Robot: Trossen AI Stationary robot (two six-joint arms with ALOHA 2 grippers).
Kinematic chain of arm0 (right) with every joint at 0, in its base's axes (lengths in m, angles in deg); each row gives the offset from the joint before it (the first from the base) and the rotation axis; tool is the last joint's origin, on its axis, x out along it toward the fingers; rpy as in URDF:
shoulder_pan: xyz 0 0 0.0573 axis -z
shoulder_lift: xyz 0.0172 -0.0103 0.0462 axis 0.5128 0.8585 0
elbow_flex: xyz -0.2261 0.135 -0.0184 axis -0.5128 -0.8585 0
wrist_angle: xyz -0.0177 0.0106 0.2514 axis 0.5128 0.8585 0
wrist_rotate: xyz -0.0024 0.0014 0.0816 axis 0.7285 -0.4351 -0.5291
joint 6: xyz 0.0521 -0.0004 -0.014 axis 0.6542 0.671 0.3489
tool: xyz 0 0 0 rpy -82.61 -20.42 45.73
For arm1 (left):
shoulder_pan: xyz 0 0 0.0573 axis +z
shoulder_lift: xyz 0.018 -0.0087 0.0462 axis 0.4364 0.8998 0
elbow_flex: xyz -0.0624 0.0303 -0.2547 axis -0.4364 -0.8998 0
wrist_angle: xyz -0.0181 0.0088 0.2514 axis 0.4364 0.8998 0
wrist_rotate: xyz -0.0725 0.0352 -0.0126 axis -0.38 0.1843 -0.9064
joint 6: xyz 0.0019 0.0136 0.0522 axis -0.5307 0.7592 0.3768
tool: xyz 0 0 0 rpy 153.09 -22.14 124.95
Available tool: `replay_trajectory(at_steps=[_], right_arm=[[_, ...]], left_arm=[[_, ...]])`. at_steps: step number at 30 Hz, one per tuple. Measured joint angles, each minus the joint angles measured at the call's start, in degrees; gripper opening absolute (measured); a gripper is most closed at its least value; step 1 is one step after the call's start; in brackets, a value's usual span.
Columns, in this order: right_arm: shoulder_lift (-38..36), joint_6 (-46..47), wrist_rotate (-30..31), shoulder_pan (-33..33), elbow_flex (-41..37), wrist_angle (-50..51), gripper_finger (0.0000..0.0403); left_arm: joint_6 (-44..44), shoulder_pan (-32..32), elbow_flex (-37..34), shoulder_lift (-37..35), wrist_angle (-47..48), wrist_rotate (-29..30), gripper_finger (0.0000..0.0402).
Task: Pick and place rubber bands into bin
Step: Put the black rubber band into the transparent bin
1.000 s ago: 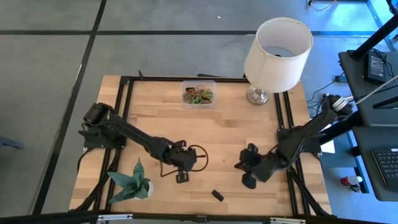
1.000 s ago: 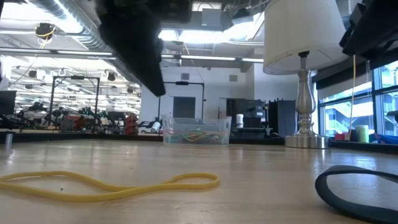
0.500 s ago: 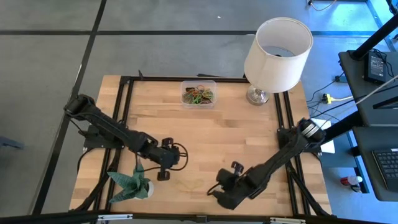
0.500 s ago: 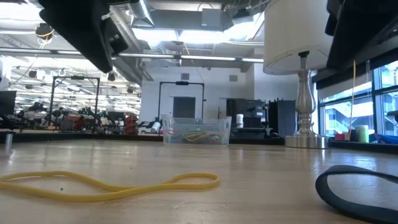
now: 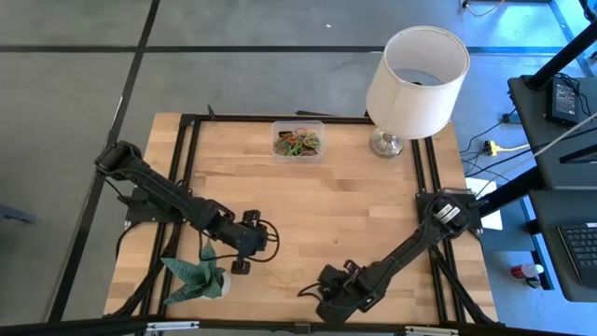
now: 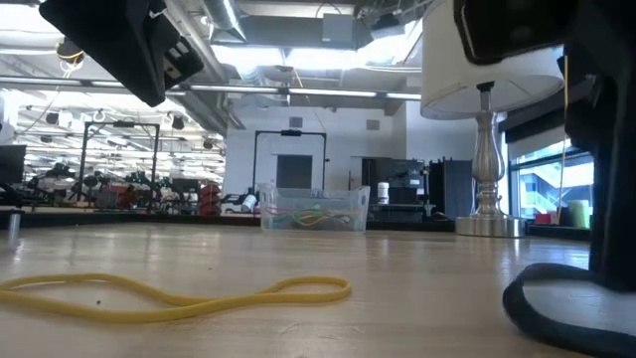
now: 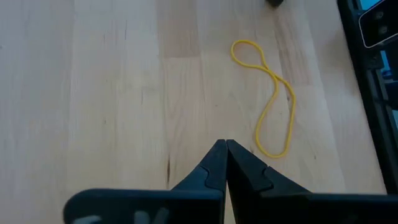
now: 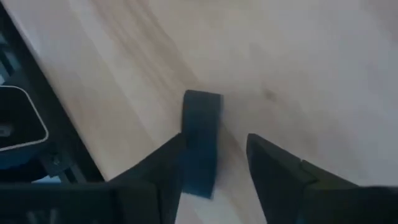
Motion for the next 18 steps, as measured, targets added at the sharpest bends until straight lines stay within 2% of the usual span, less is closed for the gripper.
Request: replay_trajectory(at_steps=[3, 6, 9, 13, 18], right_arm=[[1.8, -0.1, -0.4, 0.0, 0.0, -2.3, 0.0177], [2.8, -0.1, -0.7, 0.0, 0.2, -3.4, 0.0167], [3.1, 0.2, -0.6, 0.0, 0.1, -3.8, 0.0123], [2.5, 2.6, -1.3, 0.3, 0.6, -1.6, 0.0024], [0.2, 1.2, -1.3, 2.3, 2.7, 5.4, 0.0012]], left_arm=[[0.3, 0.0, 0.0, 0.0, -0.1, 0.0, 0.0001], [1.9, 0.0, 0.0, 0.0, -0.1, 0.0, 0.0002], [3.0, 0.0, 0.0, 0.0, -0.2, 0.0, 0.0002], [4.7, 0.3, 0.0, 0.0, -0.2, 0.0, 0.0001], [5.5, 3.6, 0.0, 0.0, 0.1, -0.3, 0.0001]])
